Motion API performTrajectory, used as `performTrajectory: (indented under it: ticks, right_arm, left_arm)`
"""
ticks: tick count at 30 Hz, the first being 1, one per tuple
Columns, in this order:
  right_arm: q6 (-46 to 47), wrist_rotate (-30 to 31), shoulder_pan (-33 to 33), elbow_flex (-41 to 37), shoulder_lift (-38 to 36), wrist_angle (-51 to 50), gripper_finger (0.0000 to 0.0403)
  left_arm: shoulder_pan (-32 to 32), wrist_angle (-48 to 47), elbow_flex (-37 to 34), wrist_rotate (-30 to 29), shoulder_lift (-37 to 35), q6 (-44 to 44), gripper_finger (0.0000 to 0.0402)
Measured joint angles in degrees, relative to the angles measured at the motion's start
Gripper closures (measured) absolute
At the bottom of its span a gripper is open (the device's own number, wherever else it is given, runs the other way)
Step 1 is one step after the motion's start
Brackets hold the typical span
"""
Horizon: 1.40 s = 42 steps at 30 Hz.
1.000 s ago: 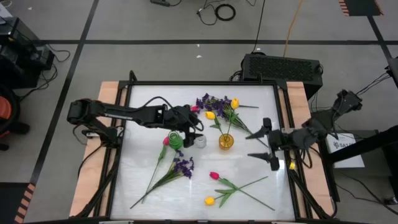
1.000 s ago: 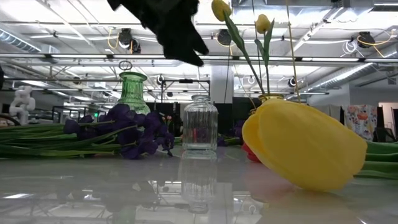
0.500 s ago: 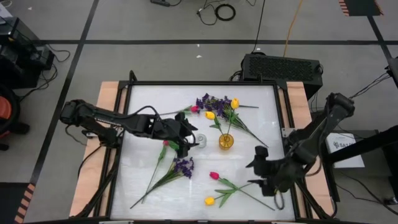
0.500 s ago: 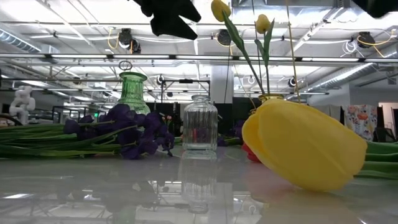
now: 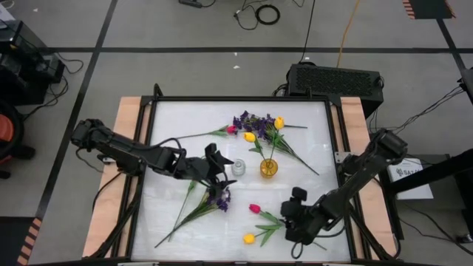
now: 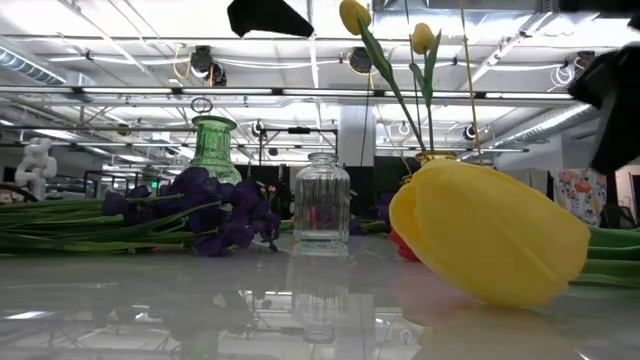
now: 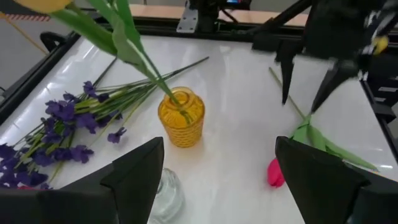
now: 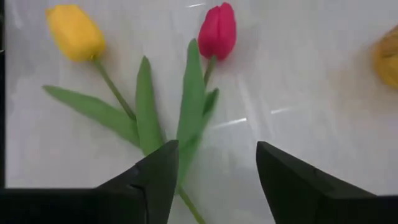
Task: Sort flowers into vase by color
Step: Put the bottom red tulip into the transparent vase
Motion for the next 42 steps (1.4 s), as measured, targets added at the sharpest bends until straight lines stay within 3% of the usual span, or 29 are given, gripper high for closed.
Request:
performTrajectory:
  ticks: [16, 31, 36, 42]
  right_arm:
    - [0.83, -2.03, -2.08, 0.0, 8.16, 6.88, 0.023]
    - [2.96, -1.95, -3.55, 0.0, 8.1, 7.09, 0.039]
    - [0.84, -3.34, -3.94, -0.04, 4.55, 6.84, 0.0392]
    - [-7.2, -2.07, -4.3, -0.04, -7.29, 6.62, 0.04]
  left_arm:
    - [-2.13, 1.22, 0.0, -1.69, 0.02, -1.42, 0.0086]
    - [-2.13, 1.13, 0.0, -1.67, 0.02, -0.94, 0.0086]
    - [-2.13, 1.58, 0.0, -1.64, 0.02, -0.97, 0.0086]
    - [-2.16, 5.42, 0.0, -1.35, 0.02, 1.96, 0.0086]
